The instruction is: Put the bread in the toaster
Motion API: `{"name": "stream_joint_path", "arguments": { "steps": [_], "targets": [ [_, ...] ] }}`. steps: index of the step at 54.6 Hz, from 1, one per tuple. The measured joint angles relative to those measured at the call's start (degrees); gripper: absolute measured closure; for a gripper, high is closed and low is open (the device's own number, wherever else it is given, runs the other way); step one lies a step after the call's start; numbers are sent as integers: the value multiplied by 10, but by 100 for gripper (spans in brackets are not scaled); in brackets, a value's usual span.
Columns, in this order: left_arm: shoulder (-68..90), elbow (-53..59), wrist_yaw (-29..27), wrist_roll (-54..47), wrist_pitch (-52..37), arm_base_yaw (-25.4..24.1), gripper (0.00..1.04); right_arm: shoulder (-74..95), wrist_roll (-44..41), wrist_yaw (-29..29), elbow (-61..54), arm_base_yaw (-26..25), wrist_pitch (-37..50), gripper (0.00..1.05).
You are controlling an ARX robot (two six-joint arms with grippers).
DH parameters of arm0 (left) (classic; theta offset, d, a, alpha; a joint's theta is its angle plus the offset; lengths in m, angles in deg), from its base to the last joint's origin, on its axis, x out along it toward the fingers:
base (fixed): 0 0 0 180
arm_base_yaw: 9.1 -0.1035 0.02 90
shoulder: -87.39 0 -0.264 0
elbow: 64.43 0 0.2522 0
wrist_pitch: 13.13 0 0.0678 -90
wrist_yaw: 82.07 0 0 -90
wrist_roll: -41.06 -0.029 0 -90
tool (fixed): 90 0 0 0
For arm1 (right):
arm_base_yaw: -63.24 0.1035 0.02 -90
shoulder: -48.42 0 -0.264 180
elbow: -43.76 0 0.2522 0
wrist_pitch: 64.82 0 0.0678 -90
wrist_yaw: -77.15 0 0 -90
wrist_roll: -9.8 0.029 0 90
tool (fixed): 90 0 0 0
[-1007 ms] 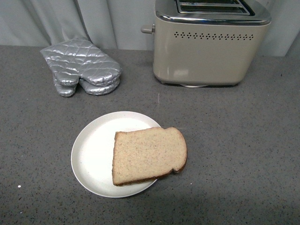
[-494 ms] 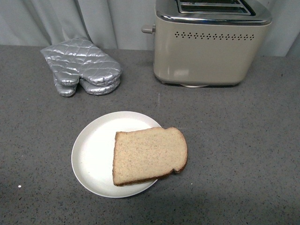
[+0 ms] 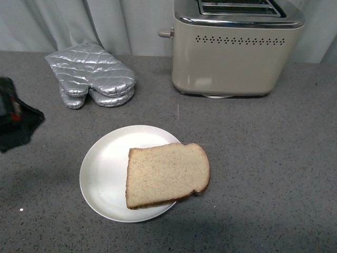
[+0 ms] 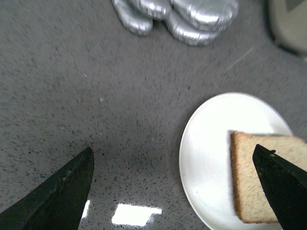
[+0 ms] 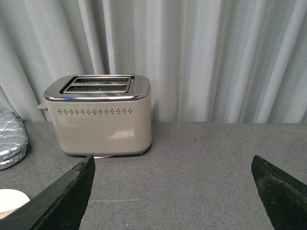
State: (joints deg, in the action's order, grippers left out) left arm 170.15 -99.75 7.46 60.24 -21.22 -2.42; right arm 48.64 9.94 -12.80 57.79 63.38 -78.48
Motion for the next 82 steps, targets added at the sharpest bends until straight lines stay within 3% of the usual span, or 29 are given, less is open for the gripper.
{"name": "stream_joint_path", "arguments": {
  "steps": [17,43,75,82],
  "targets": [
    [196,-84,28,-26,22,-5,7,0,0,0,0,0,0,10],
    [282,-148,64,-23,70,21,8,0,0,0,0,0,0,10],
    [303,-177,70,6,116,34,98,0,0,0,0,0,0,10],
    [294,-177,82,25,120,36,102,0,0,0,0,0,0,10]
  ]
}}
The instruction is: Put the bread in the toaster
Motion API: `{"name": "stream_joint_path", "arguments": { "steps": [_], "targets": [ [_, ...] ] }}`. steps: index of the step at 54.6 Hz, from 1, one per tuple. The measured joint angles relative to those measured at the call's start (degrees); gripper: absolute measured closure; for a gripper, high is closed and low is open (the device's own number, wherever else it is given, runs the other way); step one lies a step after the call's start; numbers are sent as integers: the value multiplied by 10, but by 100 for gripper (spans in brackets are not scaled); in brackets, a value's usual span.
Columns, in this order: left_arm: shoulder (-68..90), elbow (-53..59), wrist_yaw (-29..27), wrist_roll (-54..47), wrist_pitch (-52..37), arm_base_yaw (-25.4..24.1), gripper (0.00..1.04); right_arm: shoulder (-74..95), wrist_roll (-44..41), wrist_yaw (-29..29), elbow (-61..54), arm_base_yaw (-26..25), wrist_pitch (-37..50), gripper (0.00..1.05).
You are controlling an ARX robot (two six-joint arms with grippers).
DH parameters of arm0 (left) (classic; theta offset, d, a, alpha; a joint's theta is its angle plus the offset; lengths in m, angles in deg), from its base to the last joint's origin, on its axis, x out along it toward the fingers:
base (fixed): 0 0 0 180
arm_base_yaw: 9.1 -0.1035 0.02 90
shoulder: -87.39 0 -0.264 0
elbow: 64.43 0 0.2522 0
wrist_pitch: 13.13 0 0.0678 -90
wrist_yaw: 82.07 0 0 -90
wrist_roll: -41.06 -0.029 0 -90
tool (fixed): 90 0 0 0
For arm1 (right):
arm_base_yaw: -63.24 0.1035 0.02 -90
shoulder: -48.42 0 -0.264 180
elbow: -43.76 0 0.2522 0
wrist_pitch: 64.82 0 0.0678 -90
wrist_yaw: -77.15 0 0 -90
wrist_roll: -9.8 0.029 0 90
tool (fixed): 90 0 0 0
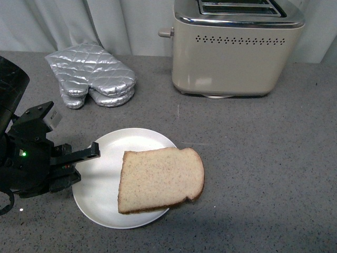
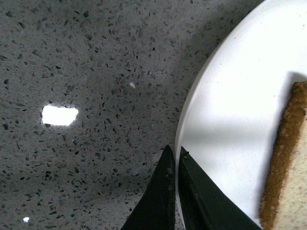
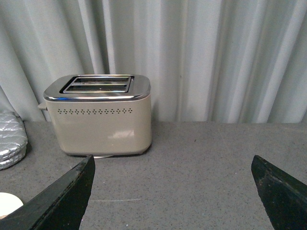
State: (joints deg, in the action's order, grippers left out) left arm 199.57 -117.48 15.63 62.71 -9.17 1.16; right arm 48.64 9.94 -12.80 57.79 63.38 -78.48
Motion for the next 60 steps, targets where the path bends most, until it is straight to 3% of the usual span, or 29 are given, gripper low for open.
{"name": "stream_joint_path", "arguments": {
  "steps": [11,25,44,60],
  "targets": [
    [-28,-4,24,31,11,13,102,0,0,0,0,0,0,10],
    [-19,-52,33,72,22,70,102,0,0,0,0,0,0,10],
    [91,-212,39,126,67,179,102,0,0,0,0,0,0,10],
    [180,-335,30,149,120,214,102,0,0,0,0,0,0,10]
  ]
}}
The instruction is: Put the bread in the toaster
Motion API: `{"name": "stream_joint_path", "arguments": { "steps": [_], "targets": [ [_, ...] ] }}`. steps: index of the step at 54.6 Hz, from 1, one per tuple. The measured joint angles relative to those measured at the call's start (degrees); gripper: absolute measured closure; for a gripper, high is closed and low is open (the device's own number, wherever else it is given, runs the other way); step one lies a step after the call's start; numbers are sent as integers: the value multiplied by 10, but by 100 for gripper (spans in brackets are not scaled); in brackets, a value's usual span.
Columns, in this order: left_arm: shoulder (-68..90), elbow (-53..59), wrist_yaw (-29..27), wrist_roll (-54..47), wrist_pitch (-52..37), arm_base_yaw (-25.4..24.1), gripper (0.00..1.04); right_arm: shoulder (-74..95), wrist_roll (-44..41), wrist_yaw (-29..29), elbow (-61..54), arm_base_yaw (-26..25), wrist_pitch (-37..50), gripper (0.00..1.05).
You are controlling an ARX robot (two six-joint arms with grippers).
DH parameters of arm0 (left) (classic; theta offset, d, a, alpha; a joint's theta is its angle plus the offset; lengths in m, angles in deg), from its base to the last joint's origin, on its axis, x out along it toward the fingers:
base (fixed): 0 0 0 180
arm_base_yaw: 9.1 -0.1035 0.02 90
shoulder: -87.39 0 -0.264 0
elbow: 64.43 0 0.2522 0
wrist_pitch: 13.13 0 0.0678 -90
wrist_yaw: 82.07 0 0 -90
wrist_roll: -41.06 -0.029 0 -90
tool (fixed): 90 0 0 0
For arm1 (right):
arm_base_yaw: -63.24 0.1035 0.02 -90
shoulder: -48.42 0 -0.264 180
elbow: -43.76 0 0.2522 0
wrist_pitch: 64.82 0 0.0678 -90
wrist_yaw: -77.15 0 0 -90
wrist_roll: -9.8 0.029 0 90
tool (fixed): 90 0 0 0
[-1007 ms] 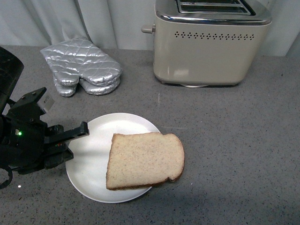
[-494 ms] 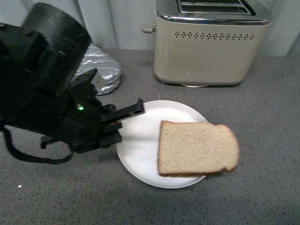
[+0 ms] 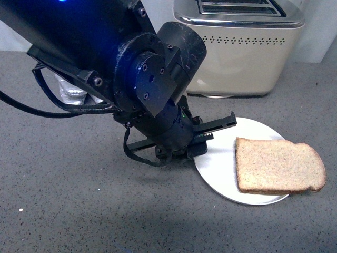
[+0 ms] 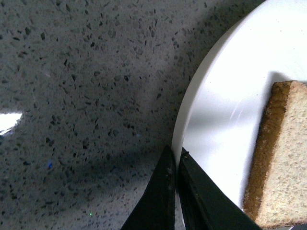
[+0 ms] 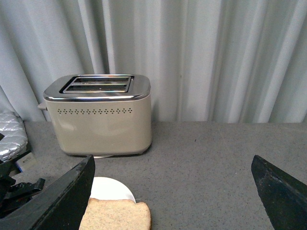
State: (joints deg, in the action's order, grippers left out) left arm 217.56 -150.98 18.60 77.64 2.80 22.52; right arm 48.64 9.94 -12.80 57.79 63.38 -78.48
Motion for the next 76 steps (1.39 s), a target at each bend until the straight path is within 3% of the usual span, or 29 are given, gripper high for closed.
{"name": "stream_joint_path", "arguments": {
  "steps": [5,13,18,30,36,40,43,48,58,63,67,76],
  "targets": [
    [4,-11,-3,3,7,1,101,0,0,0,0,0,0,10],
    [-2,-6,-9,7,-9,0,81,0,0,0,0,0,0,10],
    [-24,26,-42,-1,-46,-3,67,0,0,0,0,0,0,10],
    [-146,155,-191,-35,-192,-24,34,0,0,0,0,0,0,10],
    [-237,269,-313,-87,-370,-42,16,0,0,0,0,0,0,10],
    [-302,349,-365,-135,-476,-56,5,0,0,0,0,0,0,10],
    [-355,412,-386,-167,-532,-65,7,0,0,0,0,0,0,10],
    [-437,503,-398,-200,-539,-78,7,0,0,0,0,0,0,10],
    [-599,614,-393,-212,-457,-92,7,0,0,0,0,0,0,10],
    [-645,675,-307,-278,-546,-128,23,0,0,1,0,0,0,10],
    [-757,709,-256,-323,-489,-160,37,0,0,0,0,0,0,10],
    [-911,717,-216,-351,-403,-203,66,0,0,0,0,0,0,10]
  ]
}}
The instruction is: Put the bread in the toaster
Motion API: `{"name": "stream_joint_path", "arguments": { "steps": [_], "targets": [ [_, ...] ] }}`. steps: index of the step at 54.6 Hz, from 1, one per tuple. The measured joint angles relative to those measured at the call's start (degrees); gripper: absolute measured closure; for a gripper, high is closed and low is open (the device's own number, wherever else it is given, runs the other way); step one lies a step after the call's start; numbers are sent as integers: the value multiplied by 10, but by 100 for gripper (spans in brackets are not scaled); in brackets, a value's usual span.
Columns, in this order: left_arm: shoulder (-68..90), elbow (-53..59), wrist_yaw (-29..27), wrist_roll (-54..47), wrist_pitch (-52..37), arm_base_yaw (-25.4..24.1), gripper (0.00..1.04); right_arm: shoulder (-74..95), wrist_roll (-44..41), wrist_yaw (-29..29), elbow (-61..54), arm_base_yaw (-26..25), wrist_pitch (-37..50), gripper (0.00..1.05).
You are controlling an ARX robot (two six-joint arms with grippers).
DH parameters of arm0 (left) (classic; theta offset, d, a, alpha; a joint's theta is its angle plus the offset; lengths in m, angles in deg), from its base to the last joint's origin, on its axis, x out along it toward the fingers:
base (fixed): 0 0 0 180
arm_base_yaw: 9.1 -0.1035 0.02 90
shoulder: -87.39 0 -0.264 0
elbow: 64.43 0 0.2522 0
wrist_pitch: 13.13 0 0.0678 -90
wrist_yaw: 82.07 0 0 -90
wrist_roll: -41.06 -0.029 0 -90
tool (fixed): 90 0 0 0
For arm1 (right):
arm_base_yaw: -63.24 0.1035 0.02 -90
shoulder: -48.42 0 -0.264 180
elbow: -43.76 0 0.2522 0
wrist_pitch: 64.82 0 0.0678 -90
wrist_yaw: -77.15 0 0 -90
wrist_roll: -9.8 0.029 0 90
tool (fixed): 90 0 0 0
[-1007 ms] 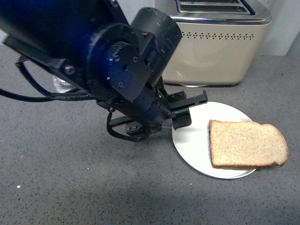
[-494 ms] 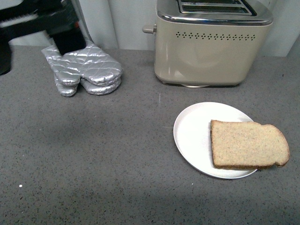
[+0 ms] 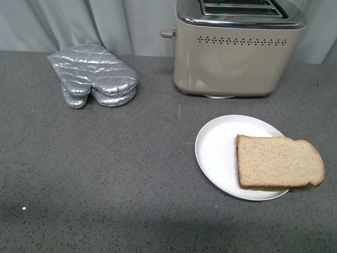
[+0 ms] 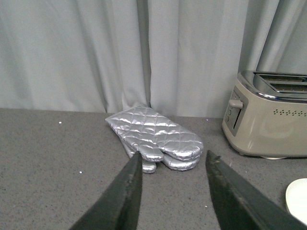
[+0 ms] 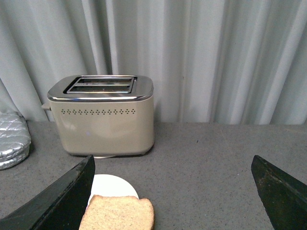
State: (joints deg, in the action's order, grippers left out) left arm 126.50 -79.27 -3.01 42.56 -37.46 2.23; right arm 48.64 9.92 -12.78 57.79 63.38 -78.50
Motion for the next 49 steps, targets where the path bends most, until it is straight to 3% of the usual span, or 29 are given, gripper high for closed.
{"name": "stream_joint_path", "arguments": {
  "steps": [11,14,17,20,49],
  "targets": [
    [-84,0,36,-6,79,-36,102,0,0,0,0,0,0,10],
    [-113,0,49,-9,103,-49,101,0,0,0,0,0,0,10],
    [-137,0,100,-10,129,-88,101,0,0,0,0,0,0,10],
    [-162,1,101,-10,151,-110,101,0,0,0,0,0,0,10],
    [-278,1,108,-10,266,-112,101,0,0,0,0,0,0,10]
  ]
}}
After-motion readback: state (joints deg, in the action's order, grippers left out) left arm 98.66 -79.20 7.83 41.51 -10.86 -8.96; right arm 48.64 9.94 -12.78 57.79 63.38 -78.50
